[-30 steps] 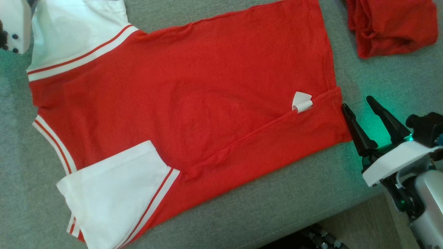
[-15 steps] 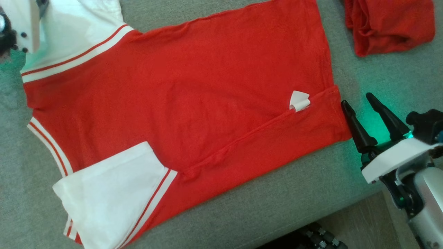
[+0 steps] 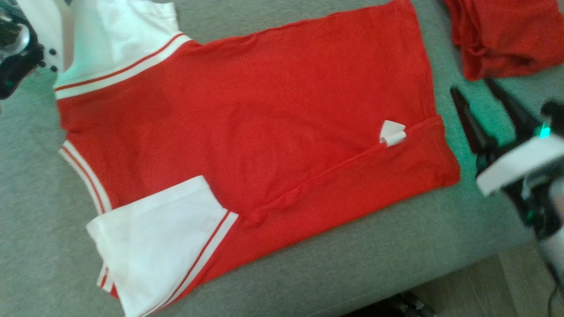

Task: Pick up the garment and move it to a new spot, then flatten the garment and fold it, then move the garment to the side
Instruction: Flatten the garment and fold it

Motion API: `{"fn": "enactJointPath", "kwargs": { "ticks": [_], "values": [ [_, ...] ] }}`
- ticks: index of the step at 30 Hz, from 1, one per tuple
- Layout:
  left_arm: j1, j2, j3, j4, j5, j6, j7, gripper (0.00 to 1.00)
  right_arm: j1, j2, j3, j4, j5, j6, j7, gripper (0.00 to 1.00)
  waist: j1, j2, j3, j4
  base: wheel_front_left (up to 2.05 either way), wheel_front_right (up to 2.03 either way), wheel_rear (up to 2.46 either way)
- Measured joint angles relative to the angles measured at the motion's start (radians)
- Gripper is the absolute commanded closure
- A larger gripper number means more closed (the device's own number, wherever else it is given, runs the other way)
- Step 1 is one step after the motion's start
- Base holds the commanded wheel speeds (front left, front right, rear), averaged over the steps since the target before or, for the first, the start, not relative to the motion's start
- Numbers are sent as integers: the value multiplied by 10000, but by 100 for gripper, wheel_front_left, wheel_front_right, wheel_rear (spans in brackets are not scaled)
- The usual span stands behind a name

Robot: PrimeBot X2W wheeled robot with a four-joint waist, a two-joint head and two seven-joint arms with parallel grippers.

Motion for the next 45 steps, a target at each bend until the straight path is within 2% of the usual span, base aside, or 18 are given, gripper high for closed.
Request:
{"fn": "enactJointPath", "kwargs": {
  "ticks": [5,11,18,19,22,23,24,27,28,29,34,38,45],
  "values": [
    [-73,-104,-316,-263,-4,0,-614,100,-1637,-90,330,291,-19,0,1292,0,0,0,-102,482,0,0,0],
    [-753,-245,-849,-405,236,0,-1122,100,-3579,167,639,2171,-211,0,2964,0,0,0,-13,1085,0,0,0],
    [-846,-343,-1266,-395,244,-2,-1383,100,-4444,433,876,3584,-238,0,3532,0,1,0,87,1448,0,0,0],
    [-850,-349,-1317,-391,232,-2,-1386,100,-4547,458,945,3714,-236,0,3532,2,1,0,95,1472,0,0,0],
    [-906,-351,-1526,-364,104,-2,-1492,100,-4841,470,1137,4029,-221,0,3532,18,1,0,107,1496,0,0,0],
    [-941,-353,-1557,-359,67,-2,-1519,100,-4909,470,1175,4107,-184,0,3532,29,0,0,113,1495,0,0,0],
    [-988,-353,-1586,-349,44,-2,-1546,100,-4974,468,1225,4194,-167,0,3530,49,0,0,121,1494,0,0,0],
    [-1141,-366,-1722,-307,-29,-2,-1547,100,-5076,468,1402,4393,-157,0,3517,65,1,0,146,1476,0,0,0],
    [-1154,-368,-1779,-276,-35,-2,-1549,100,-5078,468,1436,4445,-140,0,3496,78,0,0,154,1465,0,0,0],
    [-1154,-372,-1818,-230,-86,-2,-1559,100,-5080,468,1476,4508,-98,0,3452,98,1,0,157,1456,0,0,0],
    [-1158,-437,-1941,-86,-228,-2,-1647,100,-5235,462,1666,4742,27,0,3321,100,1,0,124,1435,0,0,0],
    [-1244,-458,-2113,-58,-257,-2,-2029,100,-5392,399,1703,4696,199,0,2763,100,0,0,120,1490,0,0,0],
    [-1694,-639,-2125,472,347,-4,-3777,100,-5891,167,1670,4621,443,0,1837,100,0,0,57,1723,0,0,0]
  ]
}}
